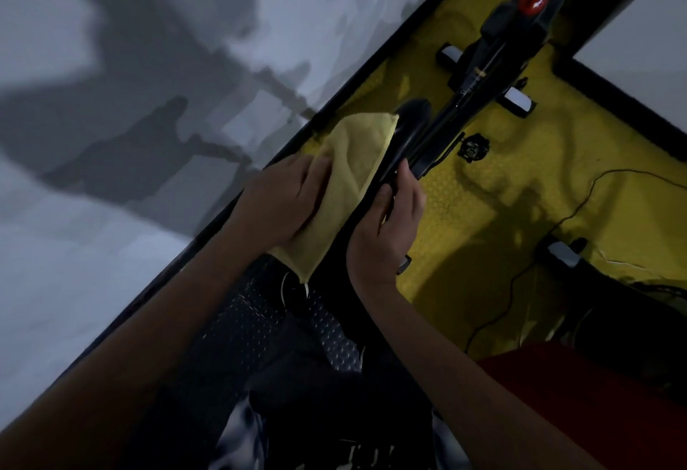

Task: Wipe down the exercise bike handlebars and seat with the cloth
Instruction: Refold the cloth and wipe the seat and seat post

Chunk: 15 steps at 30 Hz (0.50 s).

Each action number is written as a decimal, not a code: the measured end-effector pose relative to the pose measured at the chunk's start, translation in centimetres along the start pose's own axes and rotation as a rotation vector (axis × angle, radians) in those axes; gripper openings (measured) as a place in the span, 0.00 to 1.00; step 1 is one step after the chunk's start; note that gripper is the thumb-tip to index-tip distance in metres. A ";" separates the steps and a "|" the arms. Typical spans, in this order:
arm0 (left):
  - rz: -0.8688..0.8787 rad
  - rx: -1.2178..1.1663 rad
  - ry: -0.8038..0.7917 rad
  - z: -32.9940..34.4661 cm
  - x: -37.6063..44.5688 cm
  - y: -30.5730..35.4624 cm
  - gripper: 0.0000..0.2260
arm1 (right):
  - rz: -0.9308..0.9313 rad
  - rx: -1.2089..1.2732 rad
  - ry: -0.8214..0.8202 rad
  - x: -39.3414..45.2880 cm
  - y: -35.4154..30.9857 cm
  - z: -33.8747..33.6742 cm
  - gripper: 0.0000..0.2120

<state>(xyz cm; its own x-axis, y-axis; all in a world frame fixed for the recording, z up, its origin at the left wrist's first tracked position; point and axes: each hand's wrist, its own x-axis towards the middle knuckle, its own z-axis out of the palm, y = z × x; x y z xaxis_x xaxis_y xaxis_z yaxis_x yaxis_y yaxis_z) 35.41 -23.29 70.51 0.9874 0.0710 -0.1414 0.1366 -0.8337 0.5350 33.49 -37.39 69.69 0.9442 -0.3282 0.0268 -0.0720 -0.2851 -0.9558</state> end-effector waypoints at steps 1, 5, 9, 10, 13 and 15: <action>-0.014 0.010 0.024 0.0 -0.9 -0.4 0.24 | -0.006 0.000 0.004 0.0 0.0 0.0 0.19; -0.031 0.053 0.086 -0.2 -1.8 0.1 0.24 | -0.037 -0.007 0.042 0.1 0.1 0.2 0.19; -0.028 0.036 -0.019 -0.2 1.6 2.5 0.23 | -0.039 0.001 0.064 0.1 0.1 0.3 0.19; -0.021 0.009 -0.039 -0.2 2.4 3.0 0.24 | -0.038 0.005 0.061 0.0 0.0 0.3 0.19; -0.007 -0.005 -0.047 0.0 3.4 3.6 0.25 | -0.041 0.012 0.050 0.0 -0.3 0.2 0.19; -0.015 0.011 -0.036 0.1 2.7 3.1 0.25 | -0.053 0.010 0.047 0.1 -0.4 0.1 0.19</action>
<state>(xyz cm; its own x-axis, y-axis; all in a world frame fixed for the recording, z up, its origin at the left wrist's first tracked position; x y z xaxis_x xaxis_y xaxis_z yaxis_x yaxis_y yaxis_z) 38.51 -25.72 71.70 0.9818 0.0641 -0.1789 0.1501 -0.8389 0.5232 33.64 -37.19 70.00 0.9305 -0.3547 0.0910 -0.0188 -0.2945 -0.9555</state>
